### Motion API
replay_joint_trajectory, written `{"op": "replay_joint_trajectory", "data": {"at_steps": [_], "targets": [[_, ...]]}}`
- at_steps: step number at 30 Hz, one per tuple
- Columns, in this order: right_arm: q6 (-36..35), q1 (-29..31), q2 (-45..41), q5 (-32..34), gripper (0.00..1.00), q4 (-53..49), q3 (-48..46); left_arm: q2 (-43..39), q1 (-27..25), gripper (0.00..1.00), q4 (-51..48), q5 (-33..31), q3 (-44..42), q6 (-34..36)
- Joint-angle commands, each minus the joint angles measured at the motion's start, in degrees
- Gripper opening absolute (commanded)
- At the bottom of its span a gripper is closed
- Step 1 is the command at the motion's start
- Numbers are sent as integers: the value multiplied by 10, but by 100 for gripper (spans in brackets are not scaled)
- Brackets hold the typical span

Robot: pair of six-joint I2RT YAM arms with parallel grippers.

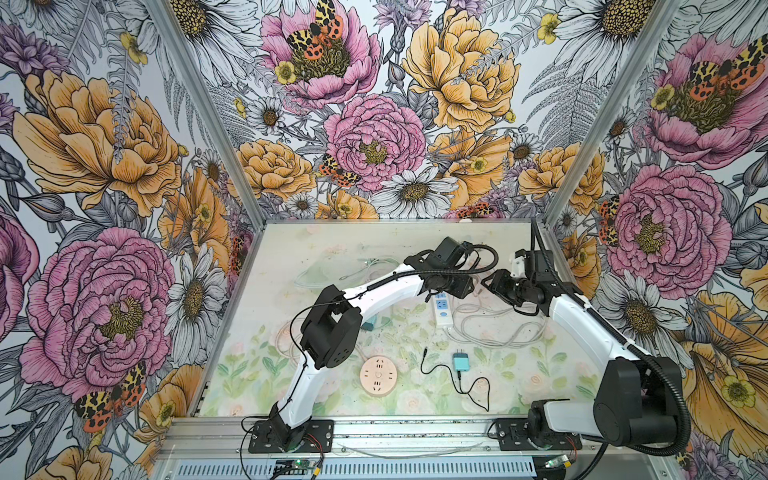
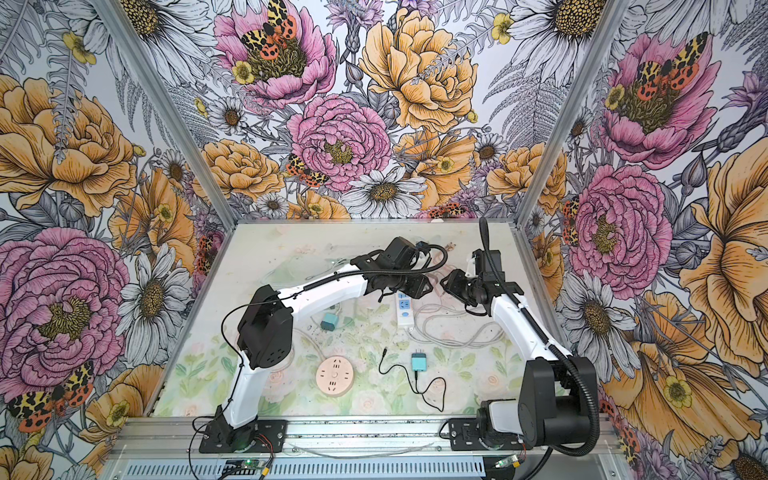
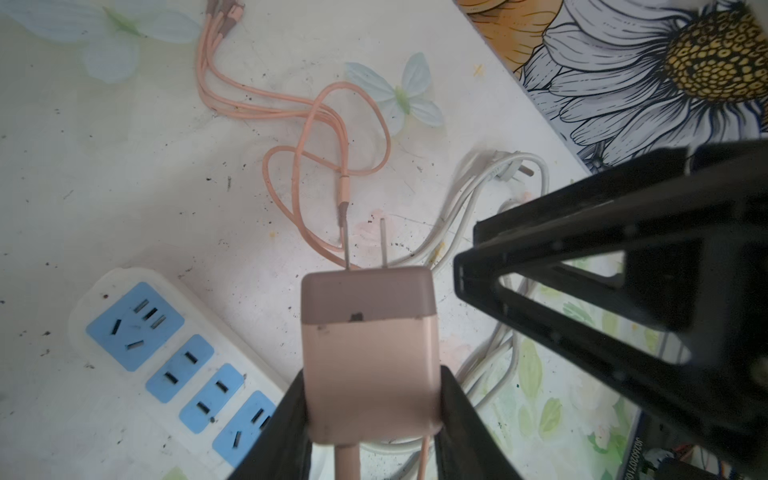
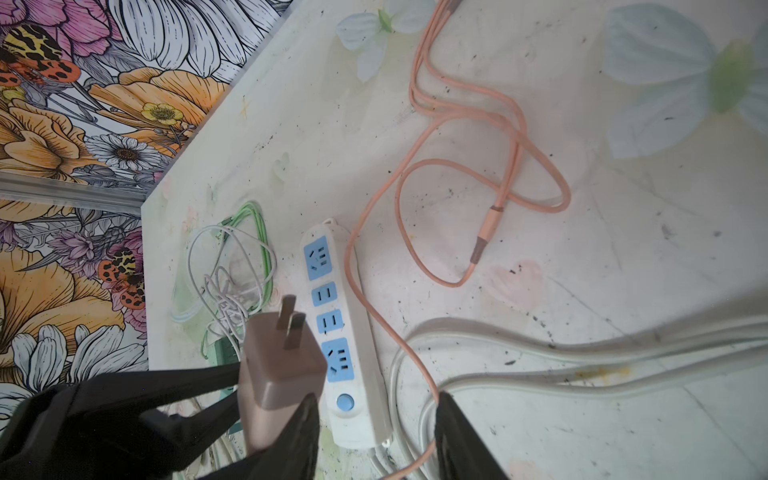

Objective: Insert the plug
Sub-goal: 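Lift the pink charger with the left gripper while the right gripper approaches it, then close the right gripper on the pink charger while the left gripper opens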

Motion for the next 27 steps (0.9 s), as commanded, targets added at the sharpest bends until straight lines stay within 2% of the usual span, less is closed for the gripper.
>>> {"op": "replay_joint_trajectory", "data": {"at_steps": [1,10,14,27], "targets": [[4,7,-1,-20,47,28,0,-27,1,33,27,25,-17,-1],[-5,12,-3,-69,49,51,-2,-45,-6,32,30,47,-49,42],[-16,12,-2,-111,51,49,2,-66,0,31,28,52,-70,75],[-21,12,-1,-181,52,50,-28,-108,25,31,-10,147,-98,187]]}}
